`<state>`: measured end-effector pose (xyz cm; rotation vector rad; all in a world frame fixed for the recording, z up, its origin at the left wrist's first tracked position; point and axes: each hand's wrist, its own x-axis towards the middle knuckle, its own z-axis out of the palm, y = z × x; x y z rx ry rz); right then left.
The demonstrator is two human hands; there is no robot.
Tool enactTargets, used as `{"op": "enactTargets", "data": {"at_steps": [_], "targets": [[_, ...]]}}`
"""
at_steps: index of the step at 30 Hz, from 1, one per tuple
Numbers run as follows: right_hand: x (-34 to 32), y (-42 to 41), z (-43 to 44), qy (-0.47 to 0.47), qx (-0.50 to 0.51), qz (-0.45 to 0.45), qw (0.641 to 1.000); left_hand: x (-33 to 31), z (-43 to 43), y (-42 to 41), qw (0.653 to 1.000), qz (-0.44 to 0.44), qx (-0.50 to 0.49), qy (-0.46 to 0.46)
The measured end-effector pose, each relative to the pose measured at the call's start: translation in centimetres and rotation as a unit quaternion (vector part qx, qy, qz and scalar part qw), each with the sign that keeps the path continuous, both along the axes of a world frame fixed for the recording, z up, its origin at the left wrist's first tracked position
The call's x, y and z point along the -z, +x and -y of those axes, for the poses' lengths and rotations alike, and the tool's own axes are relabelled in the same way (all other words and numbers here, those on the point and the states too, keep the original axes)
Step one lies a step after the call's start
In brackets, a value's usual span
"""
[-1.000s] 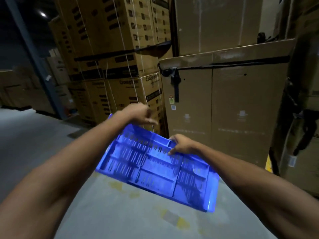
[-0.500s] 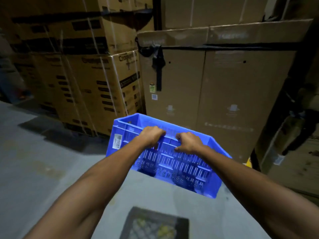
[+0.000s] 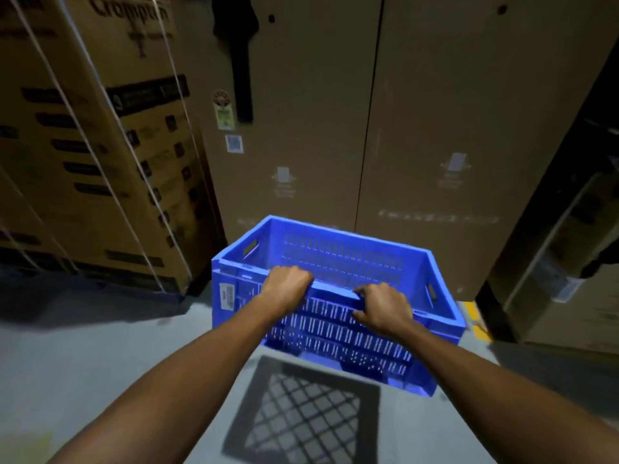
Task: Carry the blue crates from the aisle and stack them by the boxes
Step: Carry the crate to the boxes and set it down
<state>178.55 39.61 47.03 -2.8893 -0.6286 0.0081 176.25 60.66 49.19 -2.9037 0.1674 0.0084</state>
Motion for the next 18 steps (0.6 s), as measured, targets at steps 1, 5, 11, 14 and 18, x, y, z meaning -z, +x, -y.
{"op": "enactTargets", "data": {"at_steps": [1, 5, 11, 14, 18], "targets": [[3.6, 1.6, 0.2, 0.0, 0.001, 0.007, 1.0, 4.0, 0.1, 1.7, 1.0, 0.01, -0.004, 0.003], [17.9, 6.3, 0.8, -0.011, -0.006, 0.024, 1.0, 20.2, 0.6, 6.7, 0.998, 0.058, -0.014, 0.007], [36.6, 11.3, 1.7, -0.018, -0.016, 0.053, 0.998, 40.2, 1.7, 11.0, 0.996, 0.091, -0.002, 0.01], [43.7, 13.0, 1.8, -0.024, -0.022, 0.056, 0.998, 47.5, 2.0, 12.3, 0.996, 0.085, -0.005, -0.003], [50.8, 14.6, 1.9, -0.029, -0.029, 0.064, 0.997, 54.6, 1.9, 13.9, 0.995, 0.091, -0.003, -0.027]]}}
